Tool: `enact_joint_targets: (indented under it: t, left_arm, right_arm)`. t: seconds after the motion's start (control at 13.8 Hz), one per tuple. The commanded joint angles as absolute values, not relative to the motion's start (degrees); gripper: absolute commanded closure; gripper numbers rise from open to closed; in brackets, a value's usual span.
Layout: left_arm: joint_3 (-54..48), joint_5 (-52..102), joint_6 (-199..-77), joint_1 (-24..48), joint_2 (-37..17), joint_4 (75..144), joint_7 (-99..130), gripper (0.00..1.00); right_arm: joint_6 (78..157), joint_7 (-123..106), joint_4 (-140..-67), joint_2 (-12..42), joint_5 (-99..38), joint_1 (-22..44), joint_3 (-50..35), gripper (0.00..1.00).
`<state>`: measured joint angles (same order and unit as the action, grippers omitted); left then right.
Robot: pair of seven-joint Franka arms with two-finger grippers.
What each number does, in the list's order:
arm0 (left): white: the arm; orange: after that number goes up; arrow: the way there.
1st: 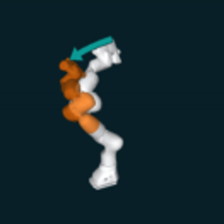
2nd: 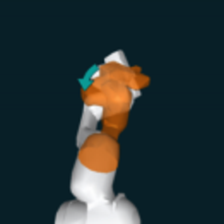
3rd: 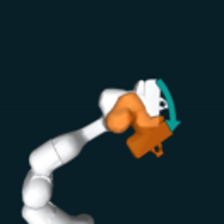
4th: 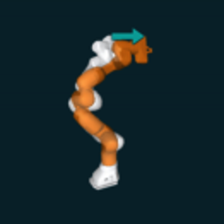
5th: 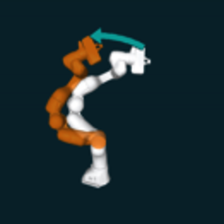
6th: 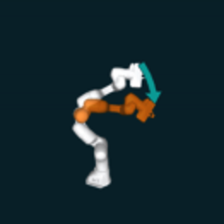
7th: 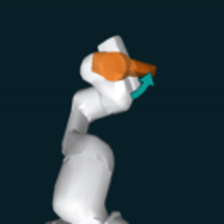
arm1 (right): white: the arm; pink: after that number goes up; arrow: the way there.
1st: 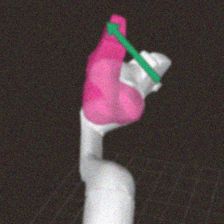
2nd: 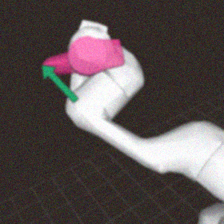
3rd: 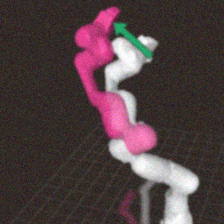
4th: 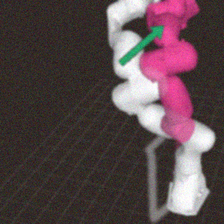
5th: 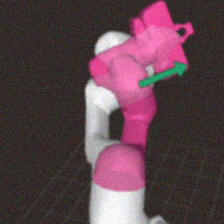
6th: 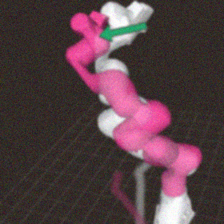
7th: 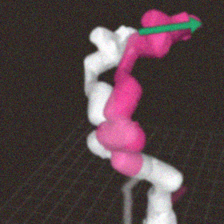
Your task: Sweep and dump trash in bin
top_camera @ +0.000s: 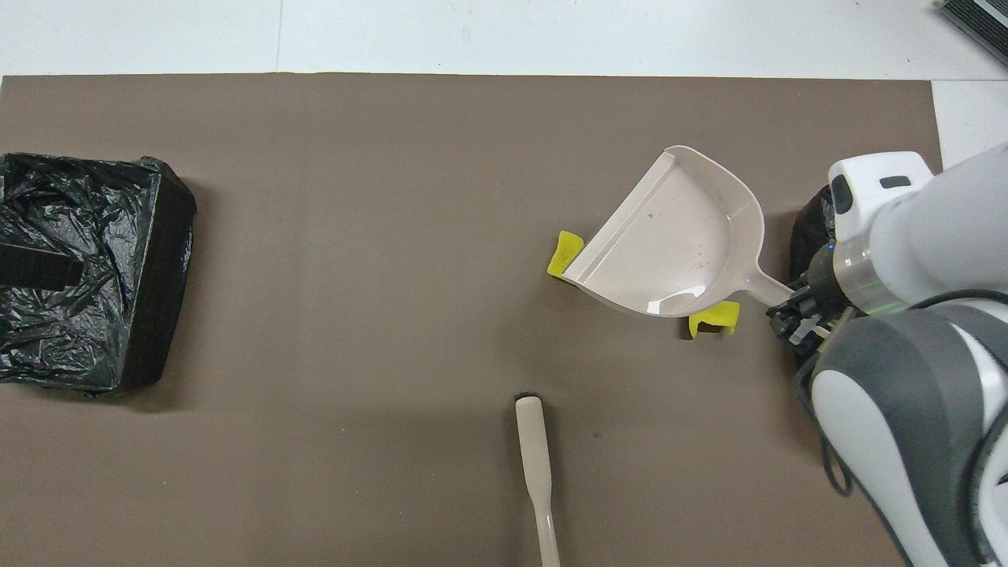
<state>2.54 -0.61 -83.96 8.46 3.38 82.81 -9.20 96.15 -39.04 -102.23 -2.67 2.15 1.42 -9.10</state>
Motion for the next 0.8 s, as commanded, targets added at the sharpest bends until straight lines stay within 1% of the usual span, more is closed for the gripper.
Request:
enact_joint_targets:
  t: [0.0, 0.22, 0.73]
  left_arm:
    - [2.2, -0.44, -83.23, 7.74, 4.13, 83.14, -9.32, 0.0]
    - [2.2, -0.44, -83.23, 7.82, 4.13, 83.14, -9.32, 0.0]
    - [2.2, -0.44, -83.23, 7.82, 4.13, 83.14, -9.32, 0.0]
  right_arm:
    - [97.91, -34.39, -102.66, -2.37, 0.35, 2.63, -8.88, 1.0]
    - [99.05, -29.28, -102.66, -1.58, 0.35, 5.36, -8.88, 1.0]
    - [100.89, -26.72, -102.57, -1.05, -2.55, 5.8, -8.88, 1.0]
